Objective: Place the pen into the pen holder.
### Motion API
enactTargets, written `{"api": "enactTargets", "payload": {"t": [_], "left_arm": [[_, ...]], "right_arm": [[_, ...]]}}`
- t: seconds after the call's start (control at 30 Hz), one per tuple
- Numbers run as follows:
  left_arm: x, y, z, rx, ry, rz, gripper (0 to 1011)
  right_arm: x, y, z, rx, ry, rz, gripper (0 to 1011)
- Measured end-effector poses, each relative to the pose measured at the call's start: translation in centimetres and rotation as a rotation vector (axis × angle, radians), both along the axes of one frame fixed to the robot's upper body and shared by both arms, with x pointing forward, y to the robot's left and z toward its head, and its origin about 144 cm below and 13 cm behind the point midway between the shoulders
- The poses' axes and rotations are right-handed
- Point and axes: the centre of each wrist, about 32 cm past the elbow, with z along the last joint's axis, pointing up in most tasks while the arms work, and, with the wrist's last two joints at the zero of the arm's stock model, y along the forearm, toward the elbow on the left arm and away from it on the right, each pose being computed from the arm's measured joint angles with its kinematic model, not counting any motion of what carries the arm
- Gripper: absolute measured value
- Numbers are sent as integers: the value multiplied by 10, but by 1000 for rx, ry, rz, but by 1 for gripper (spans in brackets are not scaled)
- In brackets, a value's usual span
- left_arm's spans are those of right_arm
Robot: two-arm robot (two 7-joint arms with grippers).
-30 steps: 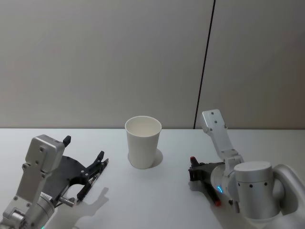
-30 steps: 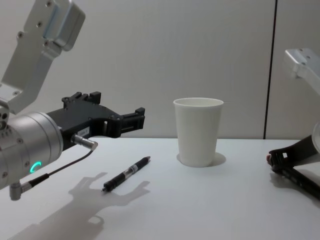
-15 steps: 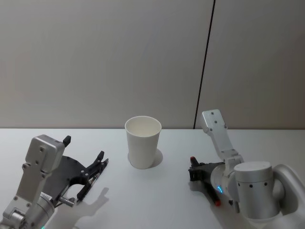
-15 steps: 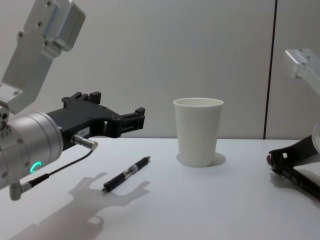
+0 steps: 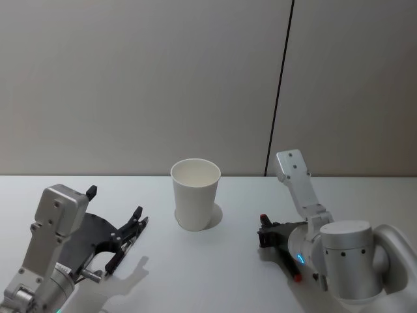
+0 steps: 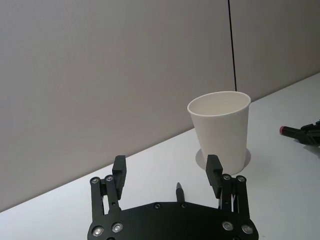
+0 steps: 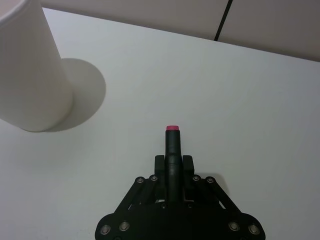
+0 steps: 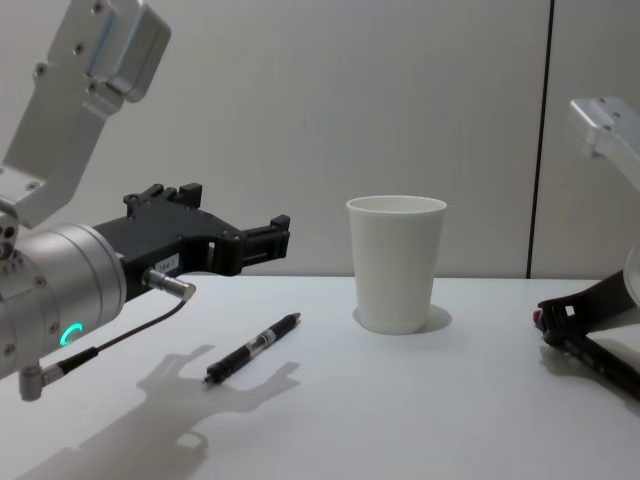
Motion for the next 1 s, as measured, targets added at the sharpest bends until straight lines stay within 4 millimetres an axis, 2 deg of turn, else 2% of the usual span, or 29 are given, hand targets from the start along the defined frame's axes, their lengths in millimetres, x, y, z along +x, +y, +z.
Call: {"api": "enactTargets", "payload": {"t": [0.63, 1.0], "left_arm": [[0, 0, 0, 0, 0, 0, 1003], [0, 0, 0, 0, 0, 0, 1003]], "right_arm": [[2, 2, -1, 3, -15, 4, 197], [7, 12, 1, 25, -130, 9, 196]]}}
